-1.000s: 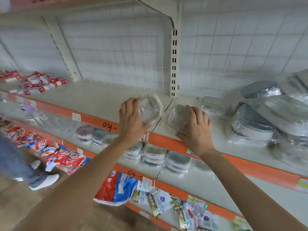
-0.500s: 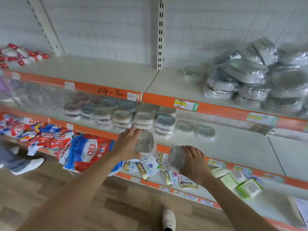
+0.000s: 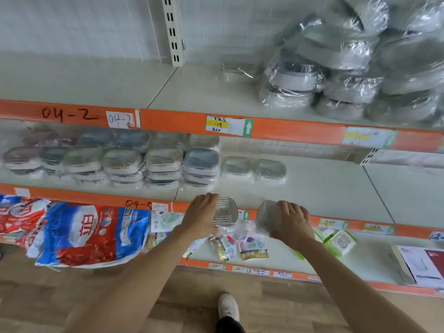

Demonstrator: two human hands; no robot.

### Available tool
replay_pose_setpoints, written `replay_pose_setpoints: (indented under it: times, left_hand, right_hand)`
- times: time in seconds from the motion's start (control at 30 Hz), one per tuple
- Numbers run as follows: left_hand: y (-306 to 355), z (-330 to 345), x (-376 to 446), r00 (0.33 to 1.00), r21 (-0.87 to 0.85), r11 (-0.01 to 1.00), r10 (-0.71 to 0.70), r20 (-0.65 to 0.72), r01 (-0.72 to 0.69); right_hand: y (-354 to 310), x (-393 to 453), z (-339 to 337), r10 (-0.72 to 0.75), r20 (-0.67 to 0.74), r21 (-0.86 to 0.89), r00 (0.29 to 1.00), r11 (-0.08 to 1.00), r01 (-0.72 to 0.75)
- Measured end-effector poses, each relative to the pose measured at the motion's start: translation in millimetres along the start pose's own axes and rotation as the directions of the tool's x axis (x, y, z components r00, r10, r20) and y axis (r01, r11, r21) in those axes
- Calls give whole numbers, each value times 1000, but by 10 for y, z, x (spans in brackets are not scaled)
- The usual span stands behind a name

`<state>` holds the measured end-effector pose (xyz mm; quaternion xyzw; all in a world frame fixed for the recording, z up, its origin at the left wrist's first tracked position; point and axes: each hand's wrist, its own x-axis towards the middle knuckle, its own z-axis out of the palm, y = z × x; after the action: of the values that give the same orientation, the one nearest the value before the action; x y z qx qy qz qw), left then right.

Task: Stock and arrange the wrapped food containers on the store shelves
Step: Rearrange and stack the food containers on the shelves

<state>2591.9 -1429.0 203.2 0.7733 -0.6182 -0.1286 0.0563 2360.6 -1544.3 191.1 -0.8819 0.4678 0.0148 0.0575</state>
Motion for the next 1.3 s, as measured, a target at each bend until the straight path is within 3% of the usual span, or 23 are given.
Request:
replay_pose_setpoints:
  times: [0.23,0.4,0.5,0.6,0.77,0.97,1.07,1.17,1.3]
  left_hand:
    - [-54,744,1201,997,-120,989,79,-23,-81]
    - [-4,888,1321,982,69,997,57,-178,-45]
    - [88,931,1223,980,168,986,51,-193,-18]
    - [110,993,1262,976,164,984,97,-194,-65]
    - [57,1056,1424,984,154,983,124,-130,-103]
    - [45,1036,1639,994,137,984,109,14,-110]
    - [80,937,1574,989,131,984,107,99,-119]
    - [104,696,1410,987,116,984,125,97,-136]
    - [147,220,1039,987,117,984,122,106,-134]
  right_hand:
    - [384,816,721,-62,18,102,998,993,60]
    - [363,981,786,-45,-54,-21,998,999,44]
    - [246,965,810,-17,-45,-92,999,996,13]
    - [159,1020,844,-7,-59,-107,998,994,1]
    - [6,1126,960,45,128,-46,991,998,-40]
    - [132,1410,891,31,203,-40,979,999,-23]
    - [98,1319,785,4,192,46,981,999,-13]
    - [45,1077,609,-56,151,106,987,994,40]
    - [-66,738,227,-138,104,64,985,989,132]
